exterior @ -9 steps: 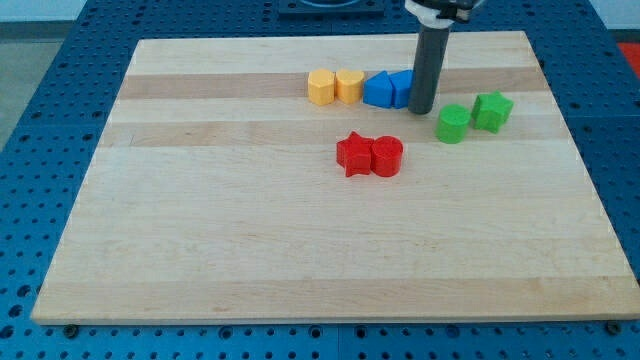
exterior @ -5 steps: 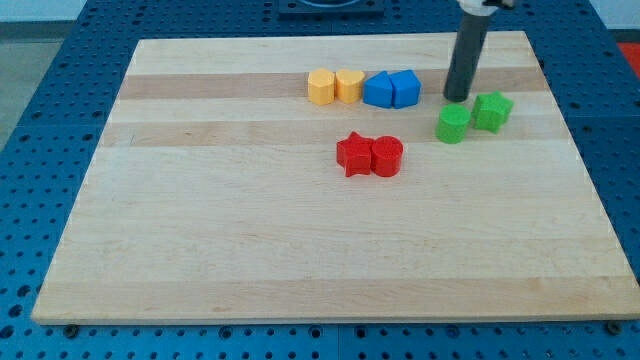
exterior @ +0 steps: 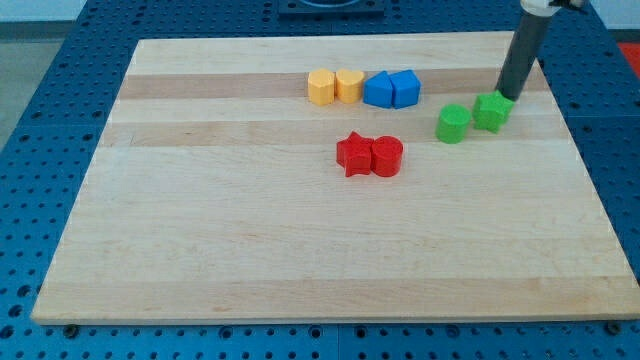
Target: Push the green blocks right to the red blocks to form the horizontal line
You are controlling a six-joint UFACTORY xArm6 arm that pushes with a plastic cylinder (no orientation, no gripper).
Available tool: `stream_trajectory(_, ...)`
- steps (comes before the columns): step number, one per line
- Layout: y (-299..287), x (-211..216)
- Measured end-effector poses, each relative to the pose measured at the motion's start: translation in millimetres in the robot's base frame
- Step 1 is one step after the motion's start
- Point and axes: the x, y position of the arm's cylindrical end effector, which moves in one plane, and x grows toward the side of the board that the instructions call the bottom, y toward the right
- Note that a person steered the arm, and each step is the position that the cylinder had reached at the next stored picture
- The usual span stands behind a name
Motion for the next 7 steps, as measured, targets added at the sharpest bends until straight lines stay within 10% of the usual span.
stream_trajectory(7, -45.5, 14.1)
